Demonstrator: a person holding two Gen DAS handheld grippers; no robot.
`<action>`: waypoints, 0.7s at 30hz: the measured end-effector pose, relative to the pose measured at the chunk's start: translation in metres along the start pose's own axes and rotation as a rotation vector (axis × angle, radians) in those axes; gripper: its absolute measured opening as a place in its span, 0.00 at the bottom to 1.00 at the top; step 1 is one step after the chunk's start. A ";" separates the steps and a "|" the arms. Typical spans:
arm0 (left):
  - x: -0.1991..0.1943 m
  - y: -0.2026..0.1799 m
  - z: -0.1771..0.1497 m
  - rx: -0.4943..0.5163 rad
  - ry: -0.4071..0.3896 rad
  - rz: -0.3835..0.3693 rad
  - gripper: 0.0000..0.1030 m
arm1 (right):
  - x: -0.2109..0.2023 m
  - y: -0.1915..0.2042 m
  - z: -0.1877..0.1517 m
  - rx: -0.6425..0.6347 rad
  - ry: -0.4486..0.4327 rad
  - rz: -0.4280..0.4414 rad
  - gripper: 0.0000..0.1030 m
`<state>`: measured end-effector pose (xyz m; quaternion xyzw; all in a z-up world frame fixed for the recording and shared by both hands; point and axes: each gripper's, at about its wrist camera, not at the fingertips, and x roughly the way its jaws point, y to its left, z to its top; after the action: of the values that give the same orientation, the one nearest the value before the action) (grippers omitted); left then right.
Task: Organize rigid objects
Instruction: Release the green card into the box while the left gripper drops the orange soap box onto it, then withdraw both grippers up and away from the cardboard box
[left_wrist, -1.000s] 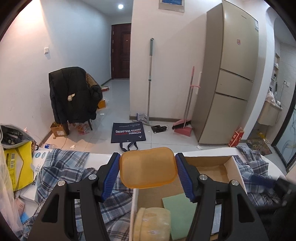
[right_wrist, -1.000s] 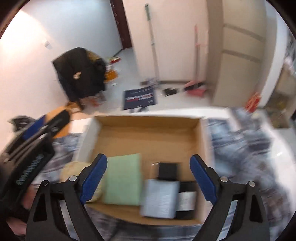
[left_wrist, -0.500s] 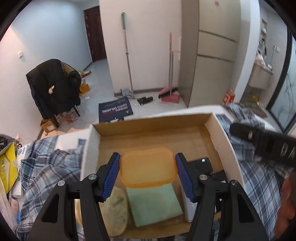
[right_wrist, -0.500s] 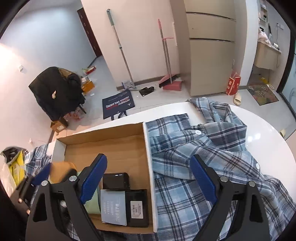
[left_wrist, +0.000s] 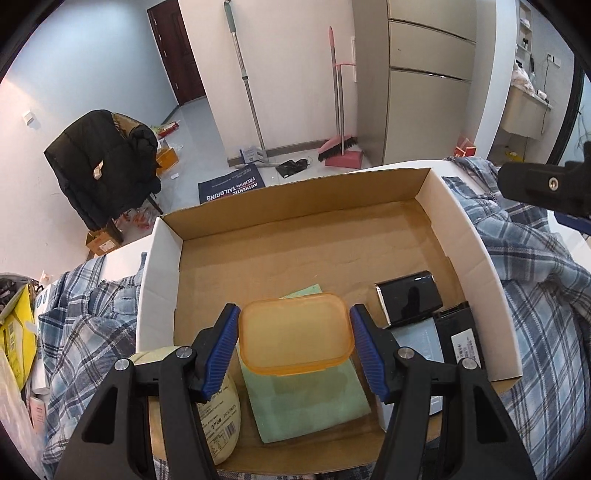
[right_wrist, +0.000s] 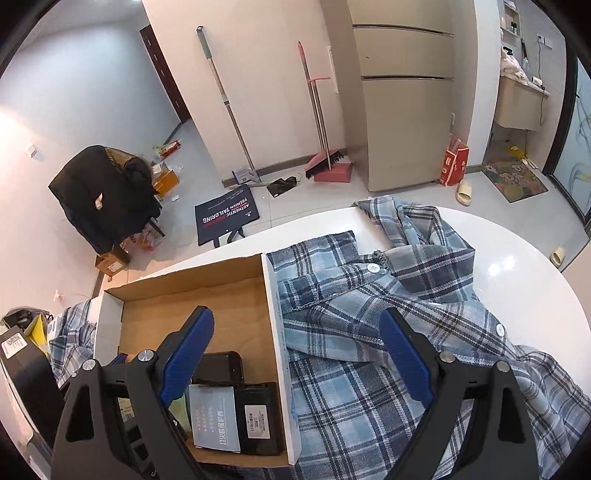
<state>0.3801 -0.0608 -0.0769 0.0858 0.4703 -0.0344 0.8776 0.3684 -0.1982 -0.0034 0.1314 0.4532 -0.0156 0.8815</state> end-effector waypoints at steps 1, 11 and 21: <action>0.000 0.001 0.001 -0.001 0.001 -0.005 0.61 | 0.000 0.000 0.000 -0.001 0.000 -0.001 0.88; -0.036 0.022 0.008 -0.038 -0.124 -0.021 0.84 | -0.026 0.002 0.005 -0.007 -0.071 0.018 0.88; -0.160 0.055 0.008 -0.137 -0.501 0.011 0.89 | -0.112 0.002 0.012 0.017 -0.284 0.083 0.88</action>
<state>0.3050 -0.0116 0.0669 0.0175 0.2391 -0.0180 0.9707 0.3121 -0.2097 0.0935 0.1541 0.3181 -0.0014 0.9354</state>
